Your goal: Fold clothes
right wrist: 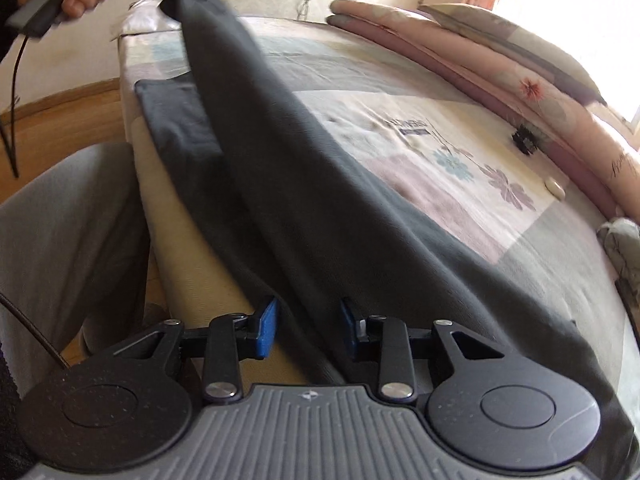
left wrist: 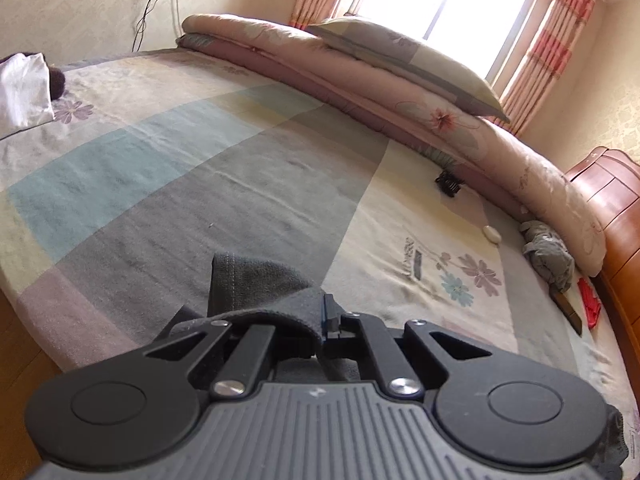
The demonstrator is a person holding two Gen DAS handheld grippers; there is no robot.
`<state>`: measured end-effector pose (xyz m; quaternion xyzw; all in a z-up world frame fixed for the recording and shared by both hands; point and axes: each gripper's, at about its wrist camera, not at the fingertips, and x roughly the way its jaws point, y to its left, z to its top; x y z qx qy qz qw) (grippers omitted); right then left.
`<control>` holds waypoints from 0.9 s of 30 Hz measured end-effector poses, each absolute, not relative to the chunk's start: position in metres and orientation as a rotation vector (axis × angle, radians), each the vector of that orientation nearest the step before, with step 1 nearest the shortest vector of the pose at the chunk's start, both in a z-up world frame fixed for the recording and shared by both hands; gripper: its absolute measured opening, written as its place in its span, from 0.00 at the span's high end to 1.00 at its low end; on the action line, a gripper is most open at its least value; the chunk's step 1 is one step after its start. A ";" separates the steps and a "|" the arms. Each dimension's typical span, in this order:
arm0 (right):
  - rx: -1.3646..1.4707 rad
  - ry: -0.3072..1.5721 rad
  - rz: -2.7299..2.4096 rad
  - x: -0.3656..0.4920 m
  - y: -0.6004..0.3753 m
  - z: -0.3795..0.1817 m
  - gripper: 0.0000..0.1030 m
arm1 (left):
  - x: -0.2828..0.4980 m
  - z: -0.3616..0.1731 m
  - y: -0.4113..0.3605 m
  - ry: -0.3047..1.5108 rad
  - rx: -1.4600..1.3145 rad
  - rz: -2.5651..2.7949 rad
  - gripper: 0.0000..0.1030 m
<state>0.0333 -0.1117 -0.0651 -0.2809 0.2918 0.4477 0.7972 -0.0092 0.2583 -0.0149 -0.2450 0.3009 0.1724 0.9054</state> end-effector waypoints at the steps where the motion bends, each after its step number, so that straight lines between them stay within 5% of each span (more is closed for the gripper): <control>1: -0.596 0.631 0.957 0.035 -0.114 -0.064 0.65 | -0.008 -0.024 0.260 0.644 -0.512 0.370 0.97; 19: -1.011 0.494 0.955 0.011 -0.108 -0.080 0.74 | -0.008 -0.065 0.281 0.723 -0.605 0.412 0.94; 21: -1.038 0.465 0.946 0.008 -0.104 -0.083 0.80 | -0.008 -0.066 0.281 0.720 -0.609 0.411 0.95; 22: -1.061 0.448 0.942 0.004 -0.101 -0.084 0.94 | -0.009 -0.065 0.281 0.718 -0.611 0.411 0.95; 23: -1.073 0.430 0.936 0.003 -0.100 -0.084 0.97 | -0.009 -0.064 0.281 0.715 -0.608 0.408 0.95; 27: -1.003 0.431 0.948 0.005 -0.109 -0.066 0.97 | -0.016 -0.051 0.279 0.683 -0.587 0.392 0.95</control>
